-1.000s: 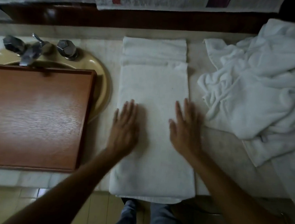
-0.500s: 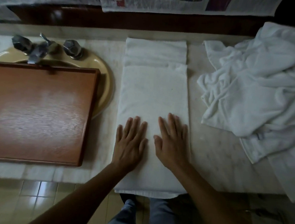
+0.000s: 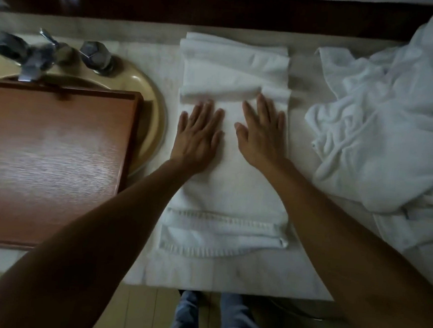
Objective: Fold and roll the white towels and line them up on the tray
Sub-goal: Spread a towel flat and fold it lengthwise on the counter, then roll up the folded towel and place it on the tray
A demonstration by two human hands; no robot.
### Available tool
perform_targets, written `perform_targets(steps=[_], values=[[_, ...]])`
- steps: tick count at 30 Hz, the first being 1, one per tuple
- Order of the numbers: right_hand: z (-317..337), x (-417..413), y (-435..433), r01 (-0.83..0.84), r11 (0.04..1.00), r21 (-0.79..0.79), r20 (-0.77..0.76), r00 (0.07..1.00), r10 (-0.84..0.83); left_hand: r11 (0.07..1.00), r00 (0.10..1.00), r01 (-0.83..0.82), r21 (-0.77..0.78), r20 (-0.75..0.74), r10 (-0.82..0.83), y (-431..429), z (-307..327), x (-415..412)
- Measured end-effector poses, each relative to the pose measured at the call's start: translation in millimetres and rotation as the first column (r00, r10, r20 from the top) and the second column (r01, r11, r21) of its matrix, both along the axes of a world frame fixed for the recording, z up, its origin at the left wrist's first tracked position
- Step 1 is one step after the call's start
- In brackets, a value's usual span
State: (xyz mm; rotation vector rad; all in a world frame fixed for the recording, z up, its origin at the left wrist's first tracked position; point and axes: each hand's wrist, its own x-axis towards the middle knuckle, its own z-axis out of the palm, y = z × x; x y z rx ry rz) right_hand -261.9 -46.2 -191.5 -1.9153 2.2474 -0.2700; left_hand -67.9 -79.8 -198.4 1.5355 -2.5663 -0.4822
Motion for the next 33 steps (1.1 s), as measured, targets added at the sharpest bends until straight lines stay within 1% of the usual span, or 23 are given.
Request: perform_targets(steps=[2, 5, 7, 9, 13, 15, 17, 19, 21, 23, 24, 26, 29, 30, 33], values=[[5, 2, 12, 0.003, 1.0, -0.017, 0.043, 0.999, -0.002, 1.0, 1.0, -0.025, 0.002, -0.01, 0.025, 10, 4, 4], [8, 16, 61, 0.036, 0.996, -0.083, 0.077, 0.997, -0.03, 0.999, 0.997, -0.05, 0.008, -0.057, 0.05, 63, 11, 10], [4, 28, 99, -0.022, 0.997, -0.069, 0.029, 0.999, 0.024, 0.999, 0.998, 0.025, 0.022, -0.061, -0.024, 101, 11, 17], [0, 24, 128, -0.089, 0.995, -0.048, -0.038, 0.995, 0.087, 0.998, 0.997, 0.068, -0.005, -0.022, -0.069, 118, 5, 32], [0, -18, 151, -0.06, 0.997, -0.057, -0.053, 0.997, 0.057, 0.999, 0.999, -0.048, -0.003, 0.009, 0.048, 113, 2, 78], [8, -31, 163, -0.024, 0.997, -0.074, 0.052, 0.998, 0.028, 0.997, 0.998, -0.06, 0.037, 0.008, 0.06, 122, 10, 97], [28, -30, 183, 0.051, 0.998, -0.031, 0.219, 0.975, -0.043, 0.997, 0.997, -0.034, 0.075, -0.064, 0.039, 146, 24, 100], [45, -23, 214, 0.084, 0.996, 0.018, 0.355, 0.931, -0.085, 0.992, 0.991, 0.032, 0.123, -0.131, -0.016, 178, 33, 95], [52, -15, 244, 0.046, 0.998, 0.046, 0.444, 0.894, -0.062, 0.978, 0.984, 0.134, 0.16, -0.142, -0.112, 201, 30, 92], [49, -10, 264, -0.001, 0.999, 0.054, 0.473, 0.881, -0.024, 0.966, 0.977, 0.207, 0.156, -0.093, -0.194, 212, 21, 93], [47, -9, 269, -0.003, 0.999, 0.047, 0.485, 0.874, -0.02, 0.965, 0.975, 0.217, 0.148, -0.091, -0.205, 214, 18, 95], [49, -6, 274, 0.014, 0.999, 0.043, 0.508, 0.86, -0.034, 0.969, 0.976, 0.197, 0.152, -0.121, -0.179, 214, 14, 95], [56, 2, 273, 0.02, 0.999, 0.032, 0.483, 0.875, -0.033, 0.972, 0.98, 0.183, 0.148, -0.108, -0.169, 207, 9, 92], [59, 4, 273, 0.048, 0.999, 0.02, 0.476, 0.878, -0.051, 0.973, 0.979, 0.188, 0.136, -0.112, -0.173, 204, 10, 91], [65, 10, 275, 0.184, 0.983, 0.024, 0.456, 0.873, -0.175, 0.982, 0.967, 0.173, 0.078, -0.2, -0.155, 202, 18, 91]])
